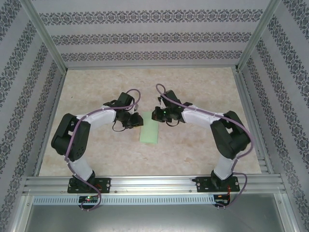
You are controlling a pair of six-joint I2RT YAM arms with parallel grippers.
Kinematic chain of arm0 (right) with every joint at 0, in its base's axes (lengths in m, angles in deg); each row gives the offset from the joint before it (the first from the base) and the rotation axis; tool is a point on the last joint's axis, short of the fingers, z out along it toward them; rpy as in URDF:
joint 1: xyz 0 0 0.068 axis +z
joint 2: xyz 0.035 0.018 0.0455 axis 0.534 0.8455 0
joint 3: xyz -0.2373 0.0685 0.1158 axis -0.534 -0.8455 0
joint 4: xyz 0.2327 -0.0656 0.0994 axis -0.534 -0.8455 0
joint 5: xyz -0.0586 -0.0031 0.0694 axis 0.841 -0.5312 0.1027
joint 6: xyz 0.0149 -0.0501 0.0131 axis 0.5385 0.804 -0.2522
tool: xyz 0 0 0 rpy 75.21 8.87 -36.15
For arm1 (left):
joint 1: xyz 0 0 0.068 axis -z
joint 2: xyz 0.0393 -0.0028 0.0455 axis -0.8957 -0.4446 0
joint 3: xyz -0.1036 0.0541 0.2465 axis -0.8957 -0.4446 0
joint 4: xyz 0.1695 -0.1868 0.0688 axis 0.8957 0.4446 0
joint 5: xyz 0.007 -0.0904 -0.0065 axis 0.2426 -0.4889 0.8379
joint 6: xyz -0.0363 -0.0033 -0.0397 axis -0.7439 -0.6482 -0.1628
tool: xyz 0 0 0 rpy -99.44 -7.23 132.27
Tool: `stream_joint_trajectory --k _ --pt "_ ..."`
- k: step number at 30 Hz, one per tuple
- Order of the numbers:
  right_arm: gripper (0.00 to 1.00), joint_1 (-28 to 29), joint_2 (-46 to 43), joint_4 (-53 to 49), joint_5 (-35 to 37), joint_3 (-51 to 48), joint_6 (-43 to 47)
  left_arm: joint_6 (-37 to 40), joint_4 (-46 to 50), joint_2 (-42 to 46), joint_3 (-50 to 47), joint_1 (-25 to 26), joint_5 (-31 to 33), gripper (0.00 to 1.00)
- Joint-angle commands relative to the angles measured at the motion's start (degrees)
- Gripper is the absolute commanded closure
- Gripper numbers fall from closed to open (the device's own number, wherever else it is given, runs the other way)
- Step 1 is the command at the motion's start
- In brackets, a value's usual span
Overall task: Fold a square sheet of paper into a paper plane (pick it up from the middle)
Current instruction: Fold the square sheet of paper in half at the center of the table, then rotate the square sheet of paper at the center of the table.
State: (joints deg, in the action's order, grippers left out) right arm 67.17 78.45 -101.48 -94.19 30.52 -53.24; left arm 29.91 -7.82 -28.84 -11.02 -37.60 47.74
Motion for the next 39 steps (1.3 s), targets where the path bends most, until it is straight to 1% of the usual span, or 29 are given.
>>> stream_joint_trajectory --k 1,4,8,12,16,22,28,30,34,35,36,39 --pt "1.0 1.17 6.25 -5.52 0.78 6.69 1.98 -2.55 2.26 3.94 -0.06 -0.15 4.16 0.73" --pt "1.0 1.18 10.75 -8.32 1.23 11.3 2.26 -3.32 2.76 6.35 -1.14 -0.16 6.69 0.7" --pt "1.0 0.71 13.66 -10.93 3.14 13.51 1.87 -3.16 1.82 7.87 -2.05 -0.16 7.59 0.68" --pt "1.0 -0.55 14.67 -13.31 6.1 12.83 0.44 -2.58 -0.45 7.31 -2.88 -0.09 6.59 0.68" --pt "1.0 -2.17 13.16 -14.83 9.57 9.78 -1.74 -0.95 -1.57 6.03 -2.79 -0.04 5.08 0.68" --pt "1.0 -4.23 5.77 -15.1 17.07 1.61 -8.83 -0.59 -3.87 6.07 -4.08 0.98 3.03 0.69" --pt "0.99 -4.49 -4.64 -11.02 19.95 -9.81 -19.57 -2.41 -8.12 6.82 -6.63 3.59 0.79 0.69" --pt "0.98 -4.51 -8.99 -7.12 18.9 -13.43 -21.5 -3.3 -9.8 6.79 -7.42 5.13 0.0 0.69" --pt "0.87 -4.57 -17.89 2.09 14.72 -19.28 -19.24 -6.38 -14.15 6.97 -9.08 9.54 -0.5 0.73" --pt "0.86 -4.78 -19.28 3.43 13.86 -20.22 -18.26 -7.36 -15.12 6.99 -9.31 10.83 -0.34 0.74" --pt "0.86 -4.75 -20.49 4.8 12.81 -21.38 -17.08 -8.64 -16.29 6.85 -9.59 12.22 0.19 0.76" --pt "0.95 -5.43 -22.01 8.24 8.84 -24.44 -14.9 -13.26 -20.99 5.69 -9.93 16.02 1.32 0.85"
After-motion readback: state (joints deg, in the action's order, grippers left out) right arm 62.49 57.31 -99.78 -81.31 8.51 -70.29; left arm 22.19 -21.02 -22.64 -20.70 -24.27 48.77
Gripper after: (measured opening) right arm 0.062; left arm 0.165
